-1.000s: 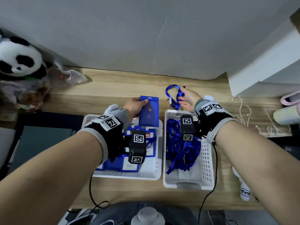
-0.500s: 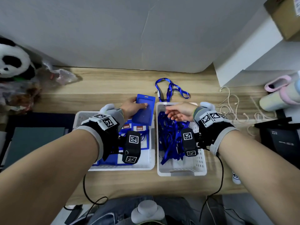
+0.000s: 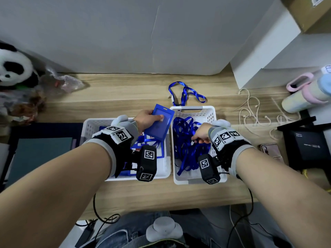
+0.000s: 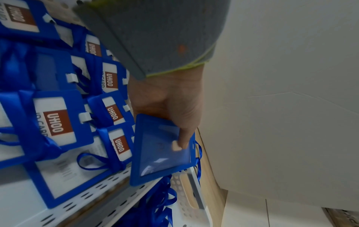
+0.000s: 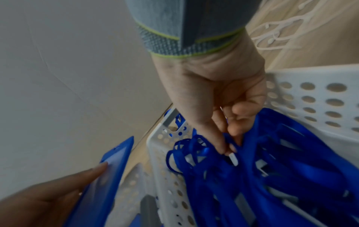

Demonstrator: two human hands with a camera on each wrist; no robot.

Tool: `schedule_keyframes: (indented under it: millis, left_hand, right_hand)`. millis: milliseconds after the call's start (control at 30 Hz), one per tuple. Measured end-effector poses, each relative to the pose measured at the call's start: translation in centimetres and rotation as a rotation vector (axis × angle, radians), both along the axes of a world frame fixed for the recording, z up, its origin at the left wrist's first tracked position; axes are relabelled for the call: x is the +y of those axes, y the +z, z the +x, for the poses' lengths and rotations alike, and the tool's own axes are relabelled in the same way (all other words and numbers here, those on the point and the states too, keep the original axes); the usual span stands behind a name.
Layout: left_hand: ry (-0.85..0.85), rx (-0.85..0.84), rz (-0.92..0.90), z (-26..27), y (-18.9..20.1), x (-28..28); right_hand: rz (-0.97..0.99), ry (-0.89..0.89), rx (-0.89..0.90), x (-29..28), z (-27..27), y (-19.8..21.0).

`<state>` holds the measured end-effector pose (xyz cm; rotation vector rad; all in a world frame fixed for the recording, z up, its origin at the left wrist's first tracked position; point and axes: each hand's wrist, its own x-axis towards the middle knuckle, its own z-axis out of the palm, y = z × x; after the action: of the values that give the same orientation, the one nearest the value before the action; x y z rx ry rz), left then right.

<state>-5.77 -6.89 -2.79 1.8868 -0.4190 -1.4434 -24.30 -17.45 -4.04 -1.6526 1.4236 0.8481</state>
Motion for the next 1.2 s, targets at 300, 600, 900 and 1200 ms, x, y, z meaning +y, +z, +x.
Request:
schedule_keyframes:
  millis: [300, 600, 900, 1200]
  left_hand:
    - [0.035, -0.037, -0.074, -0.5, 1.4, -1.3]
    - [-0.144, 0.023, -0.222, -0.4, 4.9, -0.5]
    - [-0.148, 0.295, -0.156, 0.3, 5.4, 1.2]
    - [-0.192, 0.332, -0.173, 1.5, 6.0, 2.8]
  right_hand:
    - [-0.008, -0.3, -0.66, -1.5, 3.2, 6.7]
    - [0.035, -0.488, -1.049, -0.7, 6.9, 12.6]
    - [0.059, -0.666, -1.168, 1.0, 9.1, 12.4]
    - [0.045, -0.813, -1.225, 2.1, 9.5, 11.9]
